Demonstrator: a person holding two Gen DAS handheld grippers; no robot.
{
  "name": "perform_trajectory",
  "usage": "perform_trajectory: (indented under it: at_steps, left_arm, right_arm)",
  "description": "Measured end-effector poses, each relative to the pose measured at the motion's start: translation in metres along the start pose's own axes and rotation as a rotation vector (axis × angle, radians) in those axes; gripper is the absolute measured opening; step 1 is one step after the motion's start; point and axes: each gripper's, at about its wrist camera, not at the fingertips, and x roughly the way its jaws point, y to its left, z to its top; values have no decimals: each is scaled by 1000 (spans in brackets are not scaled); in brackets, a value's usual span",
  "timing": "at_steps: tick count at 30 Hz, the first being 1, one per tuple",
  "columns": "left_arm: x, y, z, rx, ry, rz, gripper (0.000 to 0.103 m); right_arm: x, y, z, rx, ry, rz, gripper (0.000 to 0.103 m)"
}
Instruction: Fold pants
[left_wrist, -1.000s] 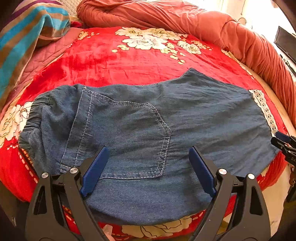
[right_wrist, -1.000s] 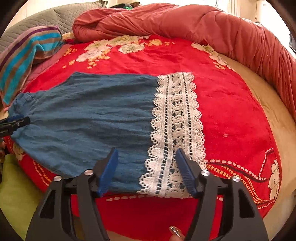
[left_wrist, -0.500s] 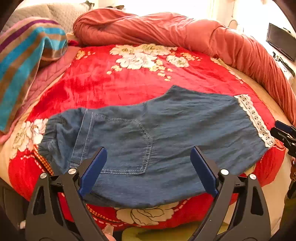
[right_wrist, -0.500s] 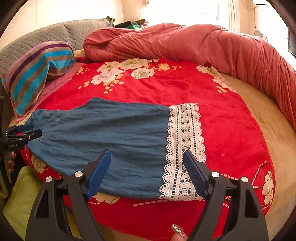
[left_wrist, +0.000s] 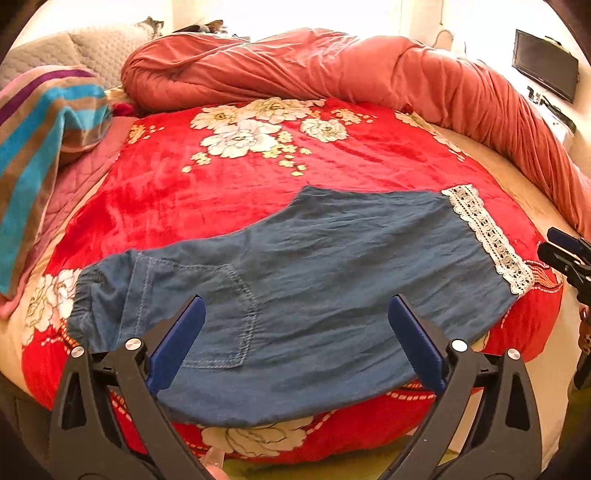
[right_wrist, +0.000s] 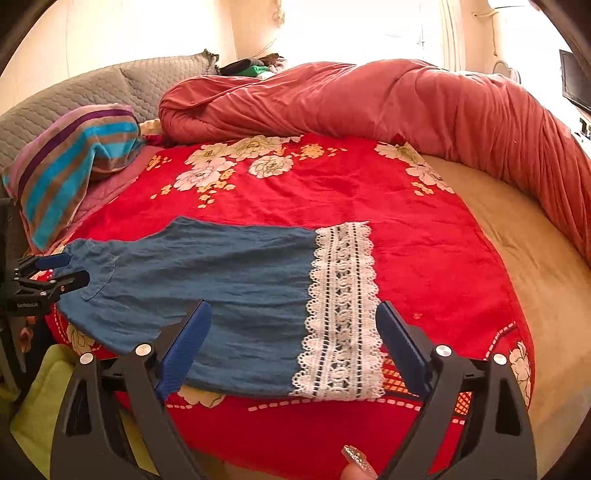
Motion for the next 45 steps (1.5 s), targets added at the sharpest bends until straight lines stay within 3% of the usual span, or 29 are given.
perform_trajectory:
  at_steps: [18,29,39,41,45]
  left_arm:
    - [46,-55,32,137,52,-30,93]
    - [109,-106,93,272,94,-179,93]
    - [168,-143,114,355,151,-224,91]
    - [176,-146,116,345,154,-253,84]
    - [188,-151,115,339,177,-315,78]
  right_arm:
    - [20,-26,-20,75,48,9,91]
    - [31,-36,-31,131,81,21,91]
    - [48,-44,-43,198,122,78,91]
    - [53,-45,-45,221,129,102,90]
    - [57,-47,-43,238,118,122,71]
